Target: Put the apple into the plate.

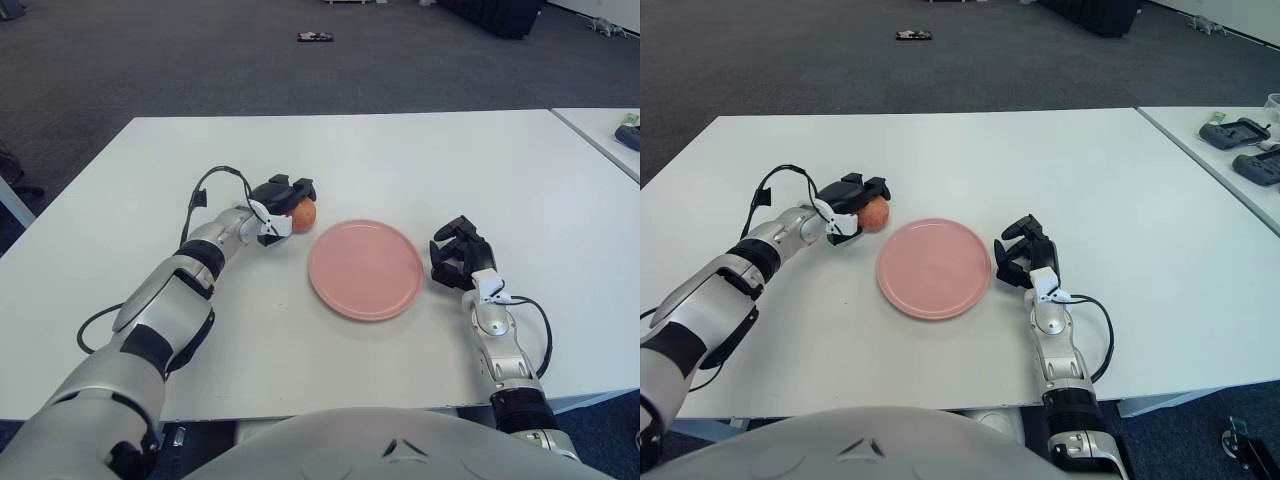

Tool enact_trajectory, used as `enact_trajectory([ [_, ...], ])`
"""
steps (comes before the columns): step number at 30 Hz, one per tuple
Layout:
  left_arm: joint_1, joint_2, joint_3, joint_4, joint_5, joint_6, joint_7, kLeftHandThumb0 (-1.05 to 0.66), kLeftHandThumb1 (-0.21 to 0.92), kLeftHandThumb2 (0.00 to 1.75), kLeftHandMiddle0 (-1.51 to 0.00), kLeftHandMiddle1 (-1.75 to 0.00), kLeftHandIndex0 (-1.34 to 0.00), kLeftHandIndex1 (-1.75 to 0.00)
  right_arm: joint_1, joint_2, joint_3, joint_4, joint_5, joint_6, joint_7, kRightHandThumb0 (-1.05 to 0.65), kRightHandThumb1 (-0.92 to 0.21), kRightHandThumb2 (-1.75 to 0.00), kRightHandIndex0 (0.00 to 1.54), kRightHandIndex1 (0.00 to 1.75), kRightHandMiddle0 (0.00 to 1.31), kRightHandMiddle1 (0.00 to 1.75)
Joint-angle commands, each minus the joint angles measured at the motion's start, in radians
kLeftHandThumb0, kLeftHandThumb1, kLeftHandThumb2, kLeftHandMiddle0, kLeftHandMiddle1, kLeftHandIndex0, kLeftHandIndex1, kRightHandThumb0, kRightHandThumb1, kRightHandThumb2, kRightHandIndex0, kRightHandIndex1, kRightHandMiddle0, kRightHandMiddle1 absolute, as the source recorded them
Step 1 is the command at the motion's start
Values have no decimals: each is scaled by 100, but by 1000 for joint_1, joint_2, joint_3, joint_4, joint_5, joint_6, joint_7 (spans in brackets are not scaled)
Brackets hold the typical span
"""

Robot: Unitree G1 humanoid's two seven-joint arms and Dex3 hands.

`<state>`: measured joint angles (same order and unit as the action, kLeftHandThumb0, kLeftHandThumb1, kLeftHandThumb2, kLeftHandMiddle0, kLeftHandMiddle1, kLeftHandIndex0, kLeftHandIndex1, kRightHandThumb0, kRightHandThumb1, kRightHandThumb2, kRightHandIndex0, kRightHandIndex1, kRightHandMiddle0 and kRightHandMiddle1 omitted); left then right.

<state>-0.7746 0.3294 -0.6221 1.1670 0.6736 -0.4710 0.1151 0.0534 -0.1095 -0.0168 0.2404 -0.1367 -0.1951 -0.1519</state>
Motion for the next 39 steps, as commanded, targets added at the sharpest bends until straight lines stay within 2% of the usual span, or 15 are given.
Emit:
enact_trajectory([
  [1, 60, 0, -17, 19, 21, 24, -57, 0, -10, 175, -96, -163, -69, -175, 25, -4, -1, 36, -17, 57, 0, -41, -54, -105, 66, 156, 43, 175],
  [9, 70, -3, 6, 2, 0, 46, -74, 0, -9, 175, -95, -164, -69, -175, 24, -7, 3, 33, -25, 72, -5, -41, -54, -104, 64, 156, 43, 175],
  [16, 81, -8, 26, -11, -27, 67, -95, 0, -9, 175, -95, -164, -69, -175, 30, -8, 4, 35, -17, 39, 4, -41, -54, -104, 66, 160, 43, 175],
  [22, 87, -14, 54, -15, -63, 73, -125, 0, -10, 175, -96, -162, -70, -175, 31, -7, 5, 37, -16, 29, 6, -41, -54, -105, 69, 156, 44, 175],
  [32, 109, -52, 260, -18, -321, 80, -319, 0, -10, 175, -97, -161, -70, -175, 28, -3, 3, 37, -21, 44, -5, -41, -54, -105, 67, 155, 44, 175],
  [39, 115, -60, 352, -30, -427, 55, -400, 0, -10, 175, -97, -161, -70, -175, 29, -1, 3, 32, -22, 57, -7, -41, -53, -106, 65, 158, 44, 175],
])
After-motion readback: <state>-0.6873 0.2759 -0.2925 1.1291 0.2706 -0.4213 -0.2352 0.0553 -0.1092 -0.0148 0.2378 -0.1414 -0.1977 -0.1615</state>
